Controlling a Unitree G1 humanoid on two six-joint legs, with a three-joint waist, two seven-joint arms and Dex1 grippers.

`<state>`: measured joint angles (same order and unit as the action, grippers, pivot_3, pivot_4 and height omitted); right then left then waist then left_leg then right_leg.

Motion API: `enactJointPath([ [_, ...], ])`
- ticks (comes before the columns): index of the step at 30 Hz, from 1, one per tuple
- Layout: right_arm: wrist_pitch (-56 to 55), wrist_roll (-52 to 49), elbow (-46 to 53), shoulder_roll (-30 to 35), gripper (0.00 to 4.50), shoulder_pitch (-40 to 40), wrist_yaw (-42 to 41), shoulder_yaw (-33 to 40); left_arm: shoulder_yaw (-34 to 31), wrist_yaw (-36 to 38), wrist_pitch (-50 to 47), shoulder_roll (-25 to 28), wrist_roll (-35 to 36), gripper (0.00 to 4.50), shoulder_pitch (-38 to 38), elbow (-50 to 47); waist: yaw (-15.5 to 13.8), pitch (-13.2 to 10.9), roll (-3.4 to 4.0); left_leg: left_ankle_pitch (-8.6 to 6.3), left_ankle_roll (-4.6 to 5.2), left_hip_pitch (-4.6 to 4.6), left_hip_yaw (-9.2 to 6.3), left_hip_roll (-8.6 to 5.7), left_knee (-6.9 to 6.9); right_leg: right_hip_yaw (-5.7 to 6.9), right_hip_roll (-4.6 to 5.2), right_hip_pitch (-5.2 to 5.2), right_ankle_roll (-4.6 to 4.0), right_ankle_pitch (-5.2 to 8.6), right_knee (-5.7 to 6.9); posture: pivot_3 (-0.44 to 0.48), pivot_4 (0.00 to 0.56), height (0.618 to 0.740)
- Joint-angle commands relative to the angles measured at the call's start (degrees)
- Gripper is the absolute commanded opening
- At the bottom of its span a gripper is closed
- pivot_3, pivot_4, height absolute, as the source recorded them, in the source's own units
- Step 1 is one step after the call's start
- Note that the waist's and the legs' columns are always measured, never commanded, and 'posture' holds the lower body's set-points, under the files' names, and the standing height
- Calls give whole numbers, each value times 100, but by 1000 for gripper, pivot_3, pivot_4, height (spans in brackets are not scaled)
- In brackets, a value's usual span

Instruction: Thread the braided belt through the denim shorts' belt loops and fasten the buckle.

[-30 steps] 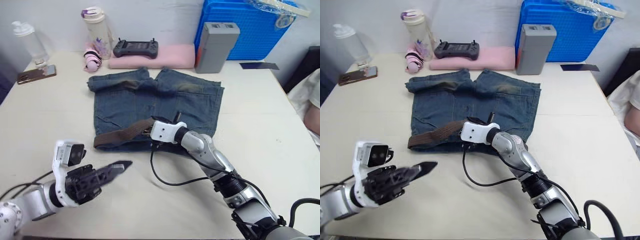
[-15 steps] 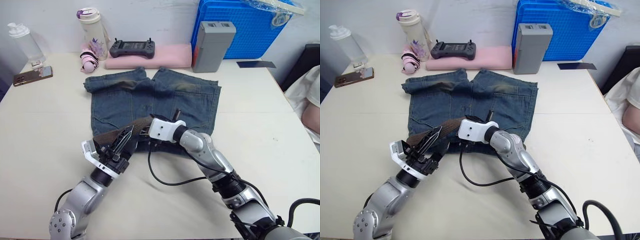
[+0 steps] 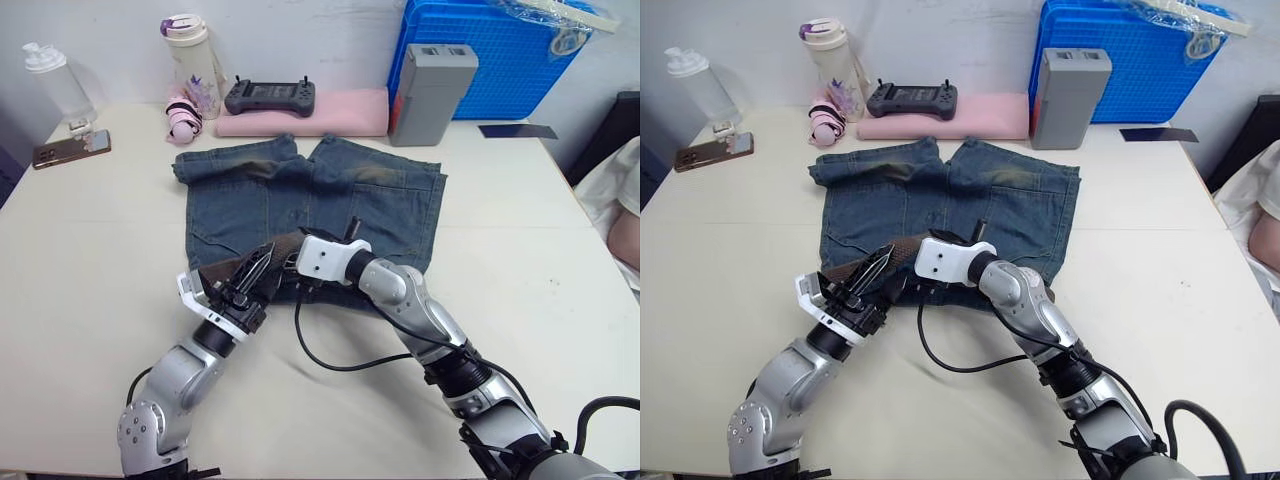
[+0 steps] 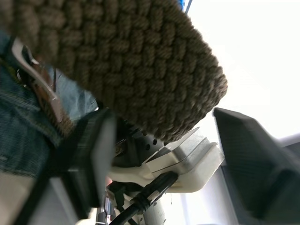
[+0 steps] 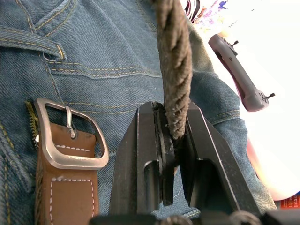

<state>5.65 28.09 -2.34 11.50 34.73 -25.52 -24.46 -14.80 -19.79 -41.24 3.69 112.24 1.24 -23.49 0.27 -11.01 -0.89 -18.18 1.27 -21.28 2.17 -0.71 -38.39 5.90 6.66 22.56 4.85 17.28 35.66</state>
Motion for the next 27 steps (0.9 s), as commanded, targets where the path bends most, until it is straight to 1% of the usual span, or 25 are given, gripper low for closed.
enactJointPath([
  [1,-42,29,277,-12,0,60,15,-9,-138,51,17,-109,76,1450,-129,18,-19,0,0,0,0,0,-1,0,0,1,0,-1,0,0,-3,0,150,712],
  [4,-48,38,273,-1,0,59,11,-16,-230,-12,27,-148,76,143,-261,89,-18,0,0,0,0,0,0,0,1,0,-1,-2,0,0,-3,0,150,712],
  [5,-49,41,274,4,0,56,8,-17,-256,-39,36,-165,76,40,-322,106,-17,0,0,0,-1,0,0,0,1,0,-1,-2,0,0,-3,0,150,712],
  [7,-55,41,272,12,0,53,5,-16,-297,-81,48,-189,76,40,-453,132,-19,0,0,-1,-2,0,0,1,2,1,-1,-2,0,0,-3,0,150,712],
  [9,-63,39,273,16,950,53,8,-10,-328,-115,50,-218,76,0,-536,138,-20,0,-1,-1,-2,-1,0,1,2,1,-1,-2,0,0,-3,0,150,712],
  [10,-78,10,275,15,1195,46,11,9,-348,-139,75,-237,76,0,-582,133,-19,0,-1,-1,-2,-1,0,1,2,1,-1,-2,0,0,-3,0,150,712],
  [11,-80,-39,277,11,1969,40,-15,28,-369,-148,100,-253,76,0,-625,124,-18,0,-1,-1,-2,-1,0,1,2,1,-2,-2,0,0,-3,0,150,712],
  [12,-79,-73,277,9,2081,37,-35,40,-385,-155,115,-264,76,0,-654,118,-16,0,-1,-1,-2,-1,0,1,2,1,-2,-2,0,0,-3,0,150,712],
  [13,-65,-114,290,12,2392,26,-84,46,-405,-152,110,-232,76,0,-695,98,-15,0,-1,-1,-2,-1,0,1,2,1,-2,-2,0,0,-3,0,150,712],
  [14,-9,-175,349,19,2864,-19,-146,77,-456,-186,120,-188,76,0,-726,61,-16,0,-1,-1,-2,-1,0,2,4,1,-2,-2,0,0,-3,0,150,712],
  [15,115,-309,470,25,3149,-92,-241,170,-553,-186,103,-111,76,0,-746,11,-21,-1,-2,-1,-2,-1,0,3,4,1,-3,-2,0,0,-3,0,150,712],
  [16,221,-436,602,76,3658,-161,-351,275,-672,-141,53,2,76,0,-743,-34,-22,-1,-2,-1,-3,-1,-1,4,5,2,-3,-2,0,0,-5,0,150,712],
  [17,294,-572,750,171,3893,-236,-498,377,-809,-59,-33,129,76,0,-710,-74,-17,-1,-2,-1,-3,-2,-1,4,5,2,-4,-2,0,0,-6,0,150,712],
  [18,369,-742,919,309,4432,-322,-701,469,-950,62,-163,297,76,0,-648,-85,-18,-1,-1,-2,-4,-2,-1,6,9,2,-5,-2,0,0,-9,0,150,712],
  [20,562,-1240,1326,615,4432,-538,-1218,706,-1319,315,-473,674,76,0,-486,31,-26,-1,-2,-3,-5,-4,-2,7,11,3,-7,-2,0,0,-11,0,150,712],
  [23,932,-1911,1864,996,4432,-768,-1826,981,-1907,744,-1096,1298,76,0,-262,620,-25,-2,-1,-5,-5,-4,-5,8,15,5,-7,-4,0,0,-19,0,150,712],
  [25,1307,-2355,2147,1122,4432,-889,-2154,1074,-2117,958,-1588,1800,76,0,-61,1203,-18,-2,0,-5,-6,-2,-3,10,17,3,-9,-4,-1,0,-18,0,150,712],
  [27,1538,-2628,2283,1129,4432,-961,-2277,1133,-2160,1089,-1982,2244,76,0,115,1724,-13,-3,1,-6,-8,1,-2,14,18,4,-9,-4,-6,3,-15,0,150,712],
])
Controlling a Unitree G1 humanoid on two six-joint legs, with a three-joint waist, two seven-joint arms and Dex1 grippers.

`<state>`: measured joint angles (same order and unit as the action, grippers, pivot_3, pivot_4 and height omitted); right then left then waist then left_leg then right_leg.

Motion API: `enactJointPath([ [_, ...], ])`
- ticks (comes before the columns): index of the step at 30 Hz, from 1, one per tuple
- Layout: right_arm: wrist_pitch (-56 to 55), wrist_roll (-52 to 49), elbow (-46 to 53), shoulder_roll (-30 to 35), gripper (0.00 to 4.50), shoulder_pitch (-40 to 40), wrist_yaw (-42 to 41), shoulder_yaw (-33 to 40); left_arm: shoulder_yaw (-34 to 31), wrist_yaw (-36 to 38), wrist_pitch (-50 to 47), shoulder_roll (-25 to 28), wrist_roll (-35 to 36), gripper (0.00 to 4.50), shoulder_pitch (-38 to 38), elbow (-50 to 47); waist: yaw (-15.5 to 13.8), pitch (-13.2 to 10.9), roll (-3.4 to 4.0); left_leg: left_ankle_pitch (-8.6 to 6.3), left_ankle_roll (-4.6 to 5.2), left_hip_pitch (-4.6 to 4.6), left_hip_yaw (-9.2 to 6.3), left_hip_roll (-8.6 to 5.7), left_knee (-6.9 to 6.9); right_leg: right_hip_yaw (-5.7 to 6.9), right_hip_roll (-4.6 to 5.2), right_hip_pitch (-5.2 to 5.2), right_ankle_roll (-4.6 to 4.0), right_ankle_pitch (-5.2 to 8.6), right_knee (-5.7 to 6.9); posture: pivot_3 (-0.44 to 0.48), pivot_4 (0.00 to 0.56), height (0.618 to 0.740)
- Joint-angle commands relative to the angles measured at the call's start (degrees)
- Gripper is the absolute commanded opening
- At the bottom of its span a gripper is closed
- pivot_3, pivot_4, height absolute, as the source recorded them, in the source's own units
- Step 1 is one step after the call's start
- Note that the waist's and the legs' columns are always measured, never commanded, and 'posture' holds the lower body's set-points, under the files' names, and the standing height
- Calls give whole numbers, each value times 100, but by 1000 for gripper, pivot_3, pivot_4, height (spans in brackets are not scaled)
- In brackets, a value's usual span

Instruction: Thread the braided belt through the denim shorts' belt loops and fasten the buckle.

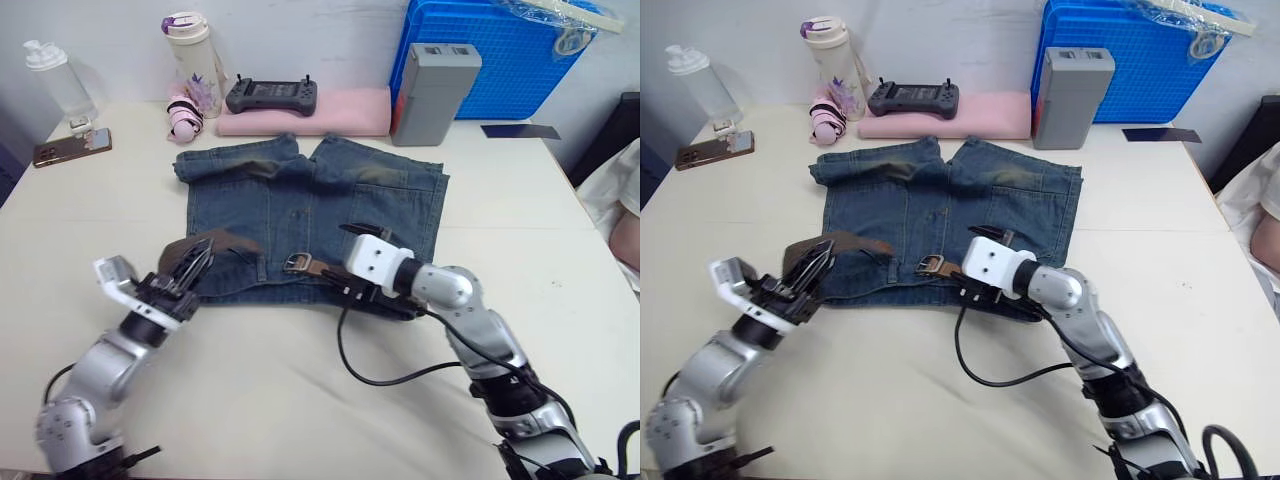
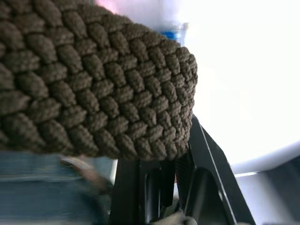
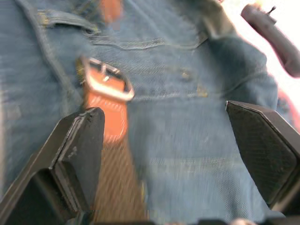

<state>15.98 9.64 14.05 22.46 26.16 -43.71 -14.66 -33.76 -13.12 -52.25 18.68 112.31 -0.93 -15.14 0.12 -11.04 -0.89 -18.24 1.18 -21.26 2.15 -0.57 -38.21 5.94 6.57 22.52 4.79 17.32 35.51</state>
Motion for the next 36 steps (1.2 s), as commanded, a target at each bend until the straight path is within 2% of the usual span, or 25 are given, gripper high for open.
enactJointPath([
  [1,551,-832,686,49,4432,-130,-481,150,-258,458,-984,898,69,0,371,1100,2,0,1,-2,-5,4,0,5,0,1,-1,1,-5,3,1,0,150,712],
  [6,637,-811,724,104,4432,-127,-358,51,-25,590,-1451,1543,69,0,438,1729,-15,-2,2,-13,-24,6,-5,13,-1,4,1,8,-19,11,1,0,150,712],
  [14,667,-835,713,66,4432,-7,-190,-52,134,132,-929,2137,-202,0,130,2445,4,-3,4,-23,-36,4,-3,17,13,5,4,21,-31,17,1,0,150,712],
  [21,480,-855,720,130,4432,-16,-221,-151,181,-8,-864,2575,-368,0,-155,2230,14,-4,5,-23,-38,2,-2,19,13,5,3,23,-34,18,4,0,150,712],
  [25,314,-969,741,199,4432,-48,-370,-205,476,409,-1205,2977,-976,0,-173,1922,12,-5,6,-24,-39,1,-1,20,16,6,2,24,-34,18,7,0,150,712],
  [28,215,-1020,690,238,4432,-22,-455,-235,730,1081,-1423,3429,-1781,0,-237,1848,14,-6,9,-24,-39,-1,0,19,16,6,1,26,-34,19,6,0,150,712],
  [33,116,-1051,605,285,4432,21,-552,-289,789,2023,-1581,3894,-2605,0,-601,2324,20,-10,14,-25,-42,-2,2,21,17,6,-1,31,-37,20,4,0,150,712],
  [36,76,-1039,564,284,4432,47,-574,-302,862,2428,-1710,3985,-2998,0,-774,2464,19,-16,23,-26,-43,-2,3,22,19,6,-1,33,-38,21,5,0,150,712],
])
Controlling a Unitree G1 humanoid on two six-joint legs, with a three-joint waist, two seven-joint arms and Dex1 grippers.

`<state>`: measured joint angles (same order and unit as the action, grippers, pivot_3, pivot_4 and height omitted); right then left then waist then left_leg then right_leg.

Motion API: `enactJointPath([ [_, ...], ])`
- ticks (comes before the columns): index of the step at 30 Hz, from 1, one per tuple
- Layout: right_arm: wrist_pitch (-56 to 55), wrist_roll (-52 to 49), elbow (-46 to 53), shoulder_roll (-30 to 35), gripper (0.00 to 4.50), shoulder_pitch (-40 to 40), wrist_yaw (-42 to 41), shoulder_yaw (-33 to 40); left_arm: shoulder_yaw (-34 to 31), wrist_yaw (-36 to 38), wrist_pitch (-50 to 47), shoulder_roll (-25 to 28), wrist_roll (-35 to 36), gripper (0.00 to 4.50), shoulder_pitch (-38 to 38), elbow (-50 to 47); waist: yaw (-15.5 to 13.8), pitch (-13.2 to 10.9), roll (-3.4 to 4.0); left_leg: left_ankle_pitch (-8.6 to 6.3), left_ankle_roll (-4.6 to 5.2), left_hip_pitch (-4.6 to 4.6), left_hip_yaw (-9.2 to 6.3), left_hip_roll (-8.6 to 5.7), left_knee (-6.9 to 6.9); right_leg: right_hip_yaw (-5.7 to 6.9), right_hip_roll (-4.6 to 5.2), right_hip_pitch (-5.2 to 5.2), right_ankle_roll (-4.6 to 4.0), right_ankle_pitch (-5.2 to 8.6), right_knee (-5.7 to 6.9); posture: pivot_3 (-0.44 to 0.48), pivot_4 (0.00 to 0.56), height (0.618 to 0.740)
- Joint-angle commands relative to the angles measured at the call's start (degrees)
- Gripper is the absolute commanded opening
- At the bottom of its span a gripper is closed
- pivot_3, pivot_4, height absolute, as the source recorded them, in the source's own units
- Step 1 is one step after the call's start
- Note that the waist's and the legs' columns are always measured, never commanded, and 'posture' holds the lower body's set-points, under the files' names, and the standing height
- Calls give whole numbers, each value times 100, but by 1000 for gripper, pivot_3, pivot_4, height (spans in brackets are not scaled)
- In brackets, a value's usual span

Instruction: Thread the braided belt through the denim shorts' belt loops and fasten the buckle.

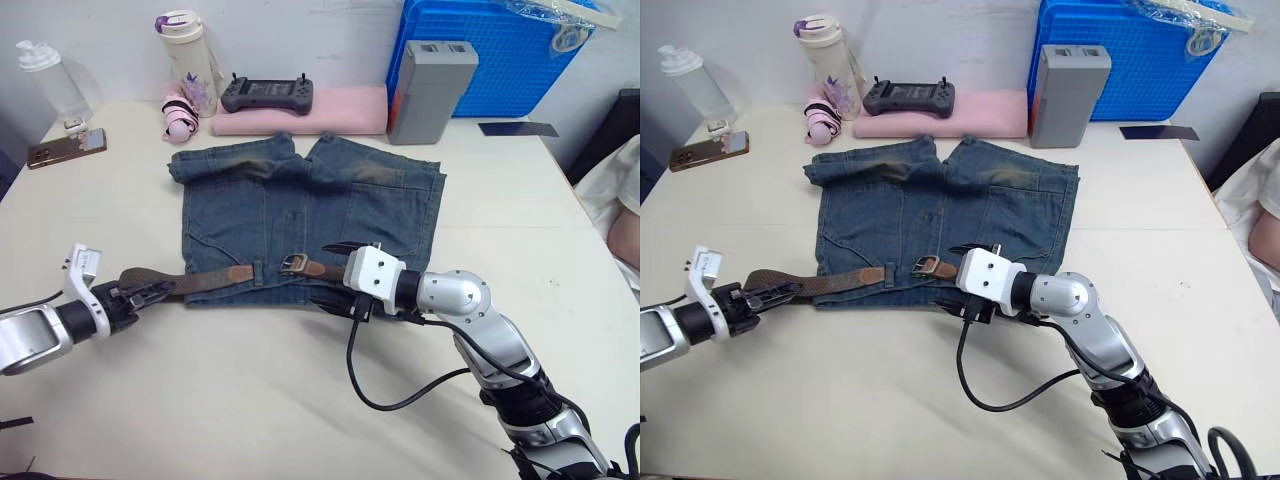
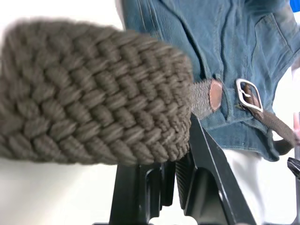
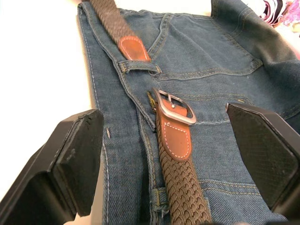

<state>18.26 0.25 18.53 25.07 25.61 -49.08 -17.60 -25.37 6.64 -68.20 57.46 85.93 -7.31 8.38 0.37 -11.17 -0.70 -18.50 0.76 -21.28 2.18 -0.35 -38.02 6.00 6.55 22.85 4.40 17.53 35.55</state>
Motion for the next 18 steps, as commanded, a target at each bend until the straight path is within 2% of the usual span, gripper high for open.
enactJointPath([
  [1,-176,-90,103,18,4432,114,-35,-6,80,564,-151,100,-488,0,-253,150,-8,-4,6,0,0,0,0,0,0,0,0,0,0,0,0,0,150,712],
  [9,-311,-72,135,103,4432,129,-64,36,668,1225,-454,-66,-1349,0,-1148,357,-19,-6,3,0,1,-3,-1,0,0,4,0,-1,0,0,9,0,150,712],
  [18,-379,-274,401,408,4432,-76,-315,139,1359,2206,-629,475,-2328,0,-1862,811,-15,-9,-1,1,2,-4,2,1,-1,8,-2,0,1,0,12,0,150,712],
])
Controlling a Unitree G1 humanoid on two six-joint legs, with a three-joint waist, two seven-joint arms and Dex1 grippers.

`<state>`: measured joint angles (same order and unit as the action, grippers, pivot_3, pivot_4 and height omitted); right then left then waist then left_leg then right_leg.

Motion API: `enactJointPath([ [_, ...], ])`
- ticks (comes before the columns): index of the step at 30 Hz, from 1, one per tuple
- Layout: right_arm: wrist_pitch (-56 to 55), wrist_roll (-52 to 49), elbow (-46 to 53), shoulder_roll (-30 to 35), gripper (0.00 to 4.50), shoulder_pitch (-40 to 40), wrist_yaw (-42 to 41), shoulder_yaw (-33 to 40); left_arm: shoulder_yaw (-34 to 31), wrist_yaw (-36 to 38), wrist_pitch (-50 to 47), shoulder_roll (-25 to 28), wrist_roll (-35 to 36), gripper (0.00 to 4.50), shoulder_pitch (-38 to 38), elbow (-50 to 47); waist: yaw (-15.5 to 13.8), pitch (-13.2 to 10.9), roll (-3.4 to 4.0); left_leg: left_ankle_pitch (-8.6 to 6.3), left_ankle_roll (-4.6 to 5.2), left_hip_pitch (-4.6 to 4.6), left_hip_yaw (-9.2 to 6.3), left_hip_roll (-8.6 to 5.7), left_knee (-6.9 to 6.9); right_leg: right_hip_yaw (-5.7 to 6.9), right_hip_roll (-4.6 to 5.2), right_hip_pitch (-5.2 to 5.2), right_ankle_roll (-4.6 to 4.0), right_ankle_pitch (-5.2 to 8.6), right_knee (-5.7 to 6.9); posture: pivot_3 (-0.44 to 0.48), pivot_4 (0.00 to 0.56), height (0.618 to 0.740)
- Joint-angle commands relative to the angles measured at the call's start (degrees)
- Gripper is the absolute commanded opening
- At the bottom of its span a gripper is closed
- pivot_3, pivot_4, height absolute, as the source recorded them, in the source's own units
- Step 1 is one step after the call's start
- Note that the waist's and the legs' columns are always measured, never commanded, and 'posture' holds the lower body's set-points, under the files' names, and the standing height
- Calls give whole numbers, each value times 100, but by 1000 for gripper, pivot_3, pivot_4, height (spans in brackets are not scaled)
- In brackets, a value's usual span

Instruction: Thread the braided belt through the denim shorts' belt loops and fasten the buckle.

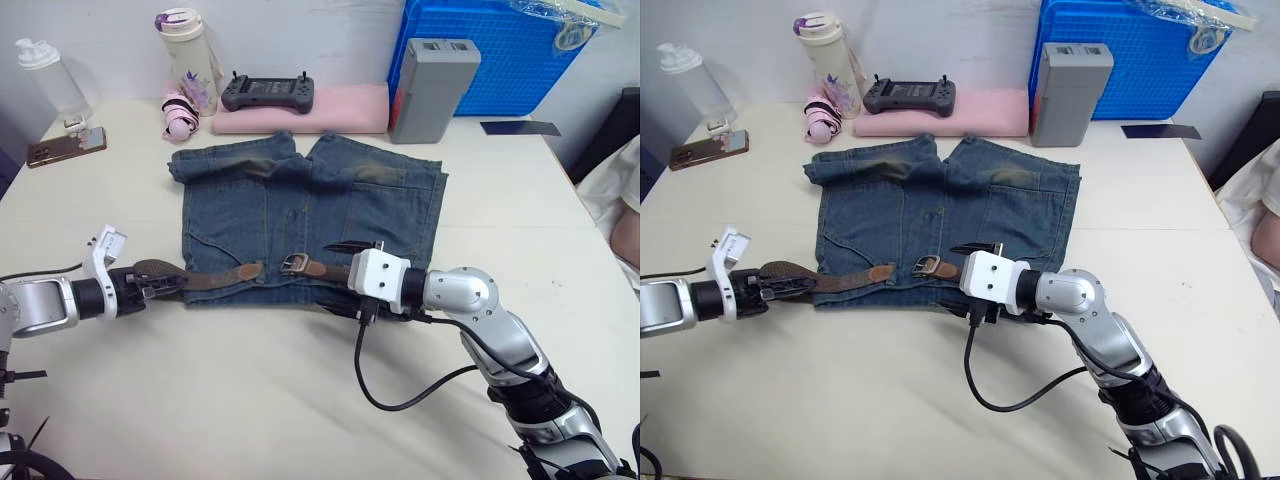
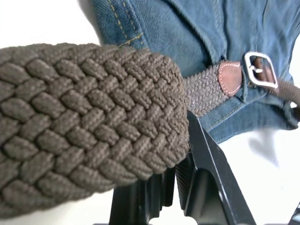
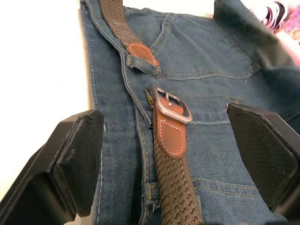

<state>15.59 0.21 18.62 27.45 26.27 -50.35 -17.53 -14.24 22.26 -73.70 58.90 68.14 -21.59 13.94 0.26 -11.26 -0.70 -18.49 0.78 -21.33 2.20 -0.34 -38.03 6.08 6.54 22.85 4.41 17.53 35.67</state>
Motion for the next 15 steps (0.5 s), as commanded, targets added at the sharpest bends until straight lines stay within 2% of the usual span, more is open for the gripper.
enactJointPath([
  [1,-125,-308,411,234,4432,-184,-244,139,331,810,-93,410,-693,0,-519,323,-6,-1,-1,0,0,0,0,0,0,0,0,0,0,0,-1,0,150,712],
  [6,-218,-385,410,457,4432,-272,-378,168,549,1468,-220,678,-1230,0,-846,536,4,-5,-6,1,1,0,5,1,0,-1,-3,0,0,0,-1,0,150,712],
  [9,-278,-364,369,483,4432,-279,-368,139,492,1576,-523,667,-1305,0,-938,329,-9,-5,-6,1,2,0,5,2,-2,-1,-4,0,0,0,1,0,150,712],
  [15,-257,-377,405,413,4432,-278,-328,76,-96,1054,-1265,246,-1336,0,-845,-73,-7,-7,-9,1,2,-2,4,2,-3,-1,-3,0,0,0,2,0,150,712],
])
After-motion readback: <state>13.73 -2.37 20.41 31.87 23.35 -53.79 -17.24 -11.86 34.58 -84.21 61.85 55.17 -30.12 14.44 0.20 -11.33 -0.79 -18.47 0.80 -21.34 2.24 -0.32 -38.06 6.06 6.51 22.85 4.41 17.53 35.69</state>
